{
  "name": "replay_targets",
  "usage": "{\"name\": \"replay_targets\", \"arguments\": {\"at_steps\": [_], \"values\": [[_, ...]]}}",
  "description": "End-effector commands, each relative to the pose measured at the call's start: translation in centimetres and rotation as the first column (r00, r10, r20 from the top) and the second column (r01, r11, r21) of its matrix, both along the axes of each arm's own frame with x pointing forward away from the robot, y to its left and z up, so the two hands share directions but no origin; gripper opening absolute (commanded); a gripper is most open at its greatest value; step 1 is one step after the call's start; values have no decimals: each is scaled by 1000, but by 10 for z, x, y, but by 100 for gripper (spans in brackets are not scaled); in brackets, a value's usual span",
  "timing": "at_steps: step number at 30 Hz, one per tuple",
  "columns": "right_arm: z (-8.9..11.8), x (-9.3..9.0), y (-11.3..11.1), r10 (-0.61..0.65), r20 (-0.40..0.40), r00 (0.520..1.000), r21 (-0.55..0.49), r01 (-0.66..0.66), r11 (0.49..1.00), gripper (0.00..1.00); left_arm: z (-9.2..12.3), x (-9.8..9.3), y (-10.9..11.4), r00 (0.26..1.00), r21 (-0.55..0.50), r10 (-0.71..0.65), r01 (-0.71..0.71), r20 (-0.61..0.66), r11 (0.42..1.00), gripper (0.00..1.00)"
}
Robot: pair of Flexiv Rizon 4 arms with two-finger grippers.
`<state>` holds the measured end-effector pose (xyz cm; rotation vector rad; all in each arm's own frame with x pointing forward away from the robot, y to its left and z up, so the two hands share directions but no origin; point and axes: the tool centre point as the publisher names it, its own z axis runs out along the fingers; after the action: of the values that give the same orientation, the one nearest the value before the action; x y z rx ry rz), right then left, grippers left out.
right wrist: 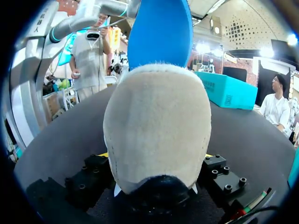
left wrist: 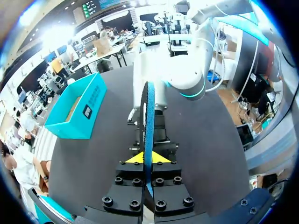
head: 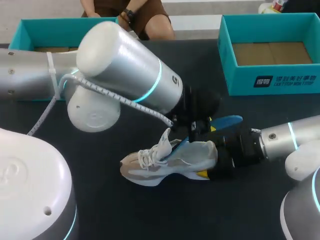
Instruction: Take the shoe out of the shoebox, open the shoe tongue, remove and reinsert the insole, then place the shoe into the shoebox
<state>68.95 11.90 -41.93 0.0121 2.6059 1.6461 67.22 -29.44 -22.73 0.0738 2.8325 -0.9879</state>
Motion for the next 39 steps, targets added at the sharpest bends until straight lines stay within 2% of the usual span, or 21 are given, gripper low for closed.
{"name": "replay_targets", "arguments": {"at_steps": [1, 12, 24, 31, 36, 39], "values": [[-4, 0, 2, -1, 0, 1000, -6, 1, 1000, 0, 13, 5, 8, 991, -50, -62, 56, -116, 997, 0], [-4, 0, 2, -1, 0, 1000, -6, 1, 1000, 0, 57, 6, 5, 968, -188, -142, 103, -208, 977, 0], [-4, 0, 2, -1, 0, 1000, -6, 1, 1000, 0, 131, 10, 18, 943, -452, -182, 38, -279, 891, 0], [-4, 0, 2, -1, 0, 1000, -6, 1, 1000, 0, 156, 18, 24, 915, -563, -206, -27, -347, 826, 0], [-4, 0, 2, -1, 0, 1000, -6, 1, 1000, 0, 165, 20, 35, 898, -602, -218, -62, -381, 796, 0], [-4, 0, 2, -1, 0, 1000, -6, 1, 1000, 0, 165, 22, 38, 899, -601, -222, -56, -378, 797, 0]]}}
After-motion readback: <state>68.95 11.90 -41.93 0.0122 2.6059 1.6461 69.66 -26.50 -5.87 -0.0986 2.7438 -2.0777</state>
